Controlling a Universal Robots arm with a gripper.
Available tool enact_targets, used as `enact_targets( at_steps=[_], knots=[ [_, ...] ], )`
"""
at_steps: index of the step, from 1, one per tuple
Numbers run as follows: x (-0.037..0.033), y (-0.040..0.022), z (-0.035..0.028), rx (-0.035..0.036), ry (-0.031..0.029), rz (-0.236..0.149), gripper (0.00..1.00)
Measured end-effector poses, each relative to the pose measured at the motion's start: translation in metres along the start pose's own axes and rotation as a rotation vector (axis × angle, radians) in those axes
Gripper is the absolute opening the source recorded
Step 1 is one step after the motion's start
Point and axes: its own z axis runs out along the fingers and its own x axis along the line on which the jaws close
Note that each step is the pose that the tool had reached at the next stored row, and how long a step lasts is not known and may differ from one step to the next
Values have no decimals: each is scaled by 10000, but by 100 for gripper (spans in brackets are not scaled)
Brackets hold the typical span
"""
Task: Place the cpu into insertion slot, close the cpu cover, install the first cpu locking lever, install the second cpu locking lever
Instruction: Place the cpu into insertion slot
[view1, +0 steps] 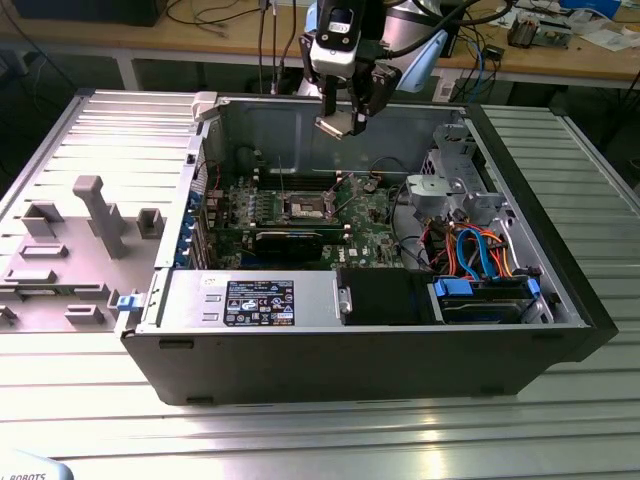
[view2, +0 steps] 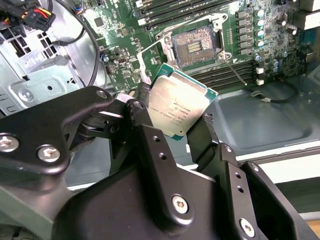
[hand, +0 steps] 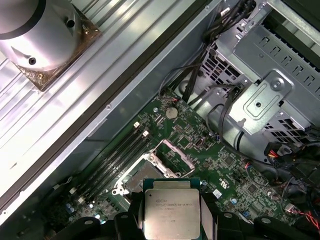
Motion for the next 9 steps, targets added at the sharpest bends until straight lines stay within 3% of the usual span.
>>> enact_targets(
  at_steps=[4,9],
  knots=[
    [0,0,2,-11,-52,591,54],
    [0,0,1,-12,-57,632,54]
  ],
)
